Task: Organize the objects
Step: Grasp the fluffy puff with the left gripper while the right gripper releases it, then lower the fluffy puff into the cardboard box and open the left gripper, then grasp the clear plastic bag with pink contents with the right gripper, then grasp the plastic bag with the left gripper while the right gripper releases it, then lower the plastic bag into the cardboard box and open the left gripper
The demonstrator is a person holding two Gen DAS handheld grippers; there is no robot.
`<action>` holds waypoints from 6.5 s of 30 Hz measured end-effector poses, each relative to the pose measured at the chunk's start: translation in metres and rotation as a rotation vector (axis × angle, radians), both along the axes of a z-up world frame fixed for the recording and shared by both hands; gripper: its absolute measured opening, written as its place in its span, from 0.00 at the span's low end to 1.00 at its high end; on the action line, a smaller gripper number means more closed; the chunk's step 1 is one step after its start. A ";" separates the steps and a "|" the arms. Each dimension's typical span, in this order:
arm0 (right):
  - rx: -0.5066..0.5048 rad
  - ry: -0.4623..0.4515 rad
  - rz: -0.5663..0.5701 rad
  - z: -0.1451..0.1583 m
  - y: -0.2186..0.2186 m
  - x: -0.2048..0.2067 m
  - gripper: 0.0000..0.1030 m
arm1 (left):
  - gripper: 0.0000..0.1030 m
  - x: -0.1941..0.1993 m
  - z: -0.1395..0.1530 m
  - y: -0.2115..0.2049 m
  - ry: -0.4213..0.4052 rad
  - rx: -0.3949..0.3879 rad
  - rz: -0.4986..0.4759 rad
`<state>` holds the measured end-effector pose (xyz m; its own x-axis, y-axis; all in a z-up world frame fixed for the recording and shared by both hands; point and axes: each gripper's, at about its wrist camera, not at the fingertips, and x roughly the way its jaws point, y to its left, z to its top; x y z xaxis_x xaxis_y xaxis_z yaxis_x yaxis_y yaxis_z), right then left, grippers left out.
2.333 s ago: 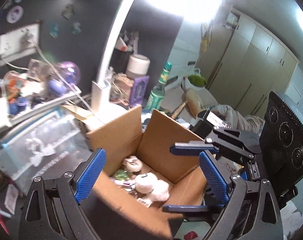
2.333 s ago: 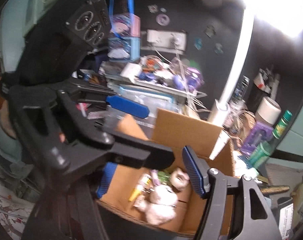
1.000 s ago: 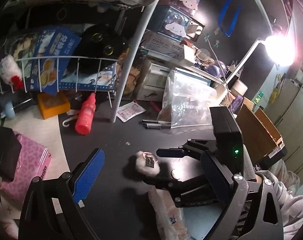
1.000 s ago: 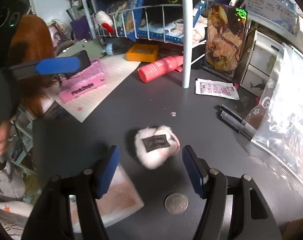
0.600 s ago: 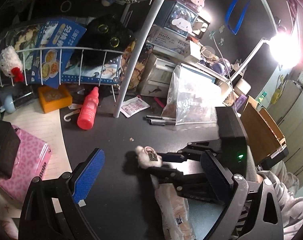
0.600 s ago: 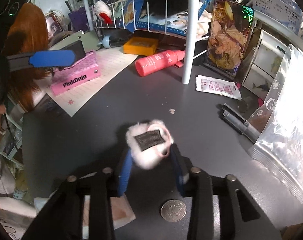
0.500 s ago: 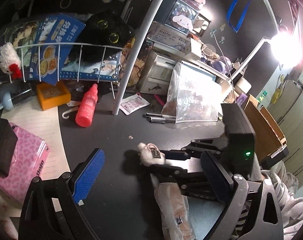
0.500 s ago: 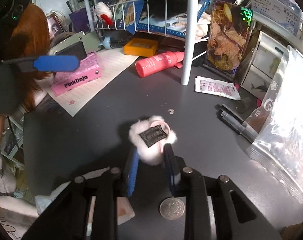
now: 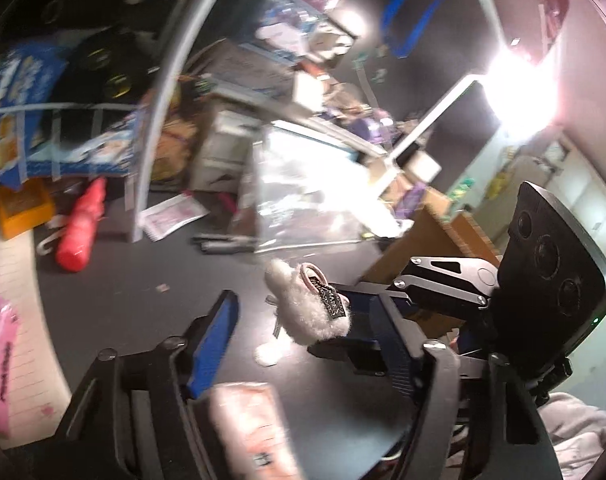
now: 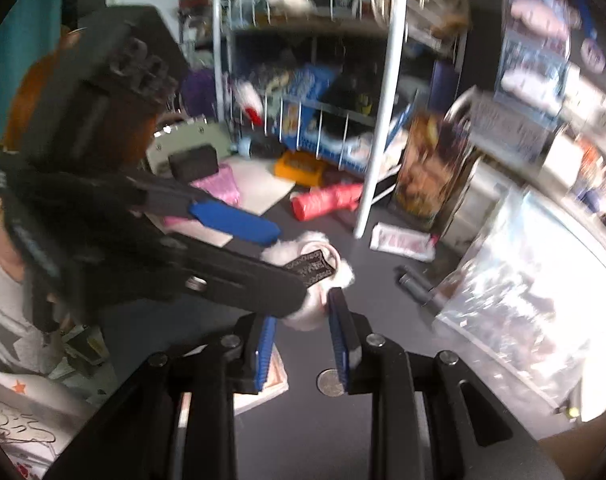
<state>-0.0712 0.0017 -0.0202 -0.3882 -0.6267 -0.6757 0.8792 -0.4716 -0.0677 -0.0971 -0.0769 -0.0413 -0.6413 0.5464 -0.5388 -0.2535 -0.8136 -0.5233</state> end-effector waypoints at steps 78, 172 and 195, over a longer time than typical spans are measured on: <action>-0.147 0.015 -0.094 0.084 0.126 0.055 0.44 | 0.90 0.002 0.117 0.096 0.236 -0.264 -0.168; -0.029 0.317 -0.340 0.058 0.142 0.049 0.24 | 0.30 -0.041 0.084 0.171 0.192 -0.144 -0.289; -0.063 0.107 -0.562 0.062 0.273 0.007 0.25 | 0.31 -0.105 0.075 0.294 0.081 -0.147 -0.478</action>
<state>-0.0642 0.2748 0.0418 -0.7376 -0.3418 -0.5824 0.4819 -0.8706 -0.0994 -0.2019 0.2175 0.0339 -0.3809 0.7113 -0.5908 -0.6504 -0.6602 -0.3755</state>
